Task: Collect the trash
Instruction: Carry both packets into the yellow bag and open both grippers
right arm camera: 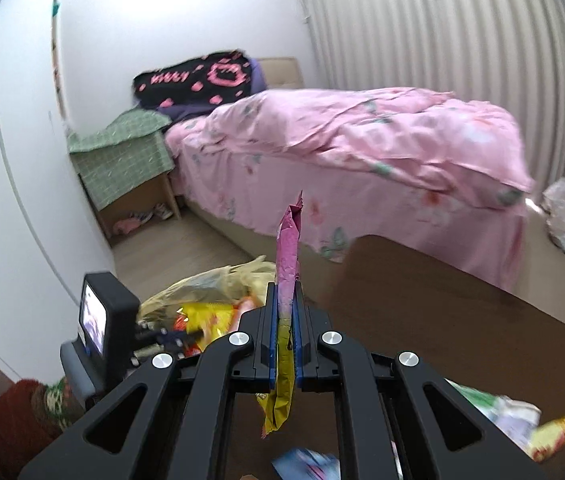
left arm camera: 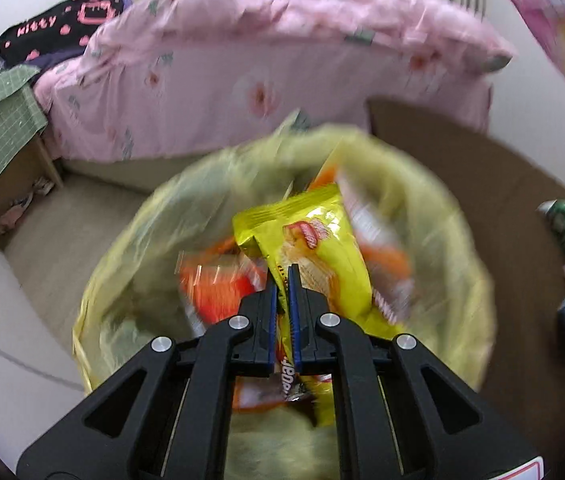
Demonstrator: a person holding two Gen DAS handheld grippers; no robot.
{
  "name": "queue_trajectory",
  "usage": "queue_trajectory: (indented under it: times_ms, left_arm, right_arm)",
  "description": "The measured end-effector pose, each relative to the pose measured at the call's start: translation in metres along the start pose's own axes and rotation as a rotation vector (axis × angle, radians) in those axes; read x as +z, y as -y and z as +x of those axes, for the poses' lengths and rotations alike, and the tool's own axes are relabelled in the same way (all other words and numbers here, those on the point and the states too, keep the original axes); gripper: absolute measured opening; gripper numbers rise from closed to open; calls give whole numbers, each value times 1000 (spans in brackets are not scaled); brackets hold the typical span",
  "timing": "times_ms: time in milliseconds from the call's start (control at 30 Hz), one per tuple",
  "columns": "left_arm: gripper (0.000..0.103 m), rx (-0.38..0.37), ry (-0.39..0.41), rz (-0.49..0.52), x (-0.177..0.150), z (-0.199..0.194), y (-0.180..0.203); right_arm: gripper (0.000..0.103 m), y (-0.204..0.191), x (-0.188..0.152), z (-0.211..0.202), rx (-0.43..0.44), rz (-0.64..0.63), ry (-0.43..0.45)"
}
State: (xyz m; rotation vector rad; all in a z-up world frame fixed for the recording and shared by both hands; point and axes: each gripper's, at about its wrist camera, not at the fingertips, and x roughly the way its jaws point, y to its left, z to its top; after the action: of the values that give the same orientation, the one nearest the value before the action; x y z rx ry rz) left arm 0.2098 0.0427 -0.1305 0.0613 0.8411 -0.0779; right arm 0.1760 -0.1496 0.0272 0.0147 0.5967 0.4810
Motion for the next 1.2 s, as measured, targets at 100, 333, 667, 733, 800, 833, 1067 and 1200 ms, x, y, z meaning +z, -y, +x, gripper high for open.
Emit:
queue_trajectory:
  times_ms: [100, 333, 667, 733, 800, 833, 1067, 1200]
  left_arm:
    - [5, 7, -36, -55, -11, 7, -13]
    - [5, -49, 2, -228, -20, -14, -44]
    - [5, -27, -1, -377, -21, -12, -76]
    - [5, -12, -6, -396, -21, -10, -78]
    - [5, 15, 1, -426, -20, -9, -86]
    - [5, 30, 9, -443, -18, -10, -90]
    - [5, 44, 8, -419, -8, -2, -90]
    - [17, -29, 20, -426, -10, -7, -88]
  right_arm:
    - [7, -18, 4, 45, 57, -16, -71]
    - [7, -35, -16, 150, 106, 49, -328]
    - [7, -55, -45, 205, 156, 3, -550]
    - [7, -53, -46, 198, 151, 4, -535]
    - [7, -50, -48, 192, 130, 6, -518]
    - [7, -49, -48, 188, 109, -2, -508]
    - [7, -36, -54, 163, 23, 4, -445]
    - [8, -35, -54, 148, 97, 2, -382]
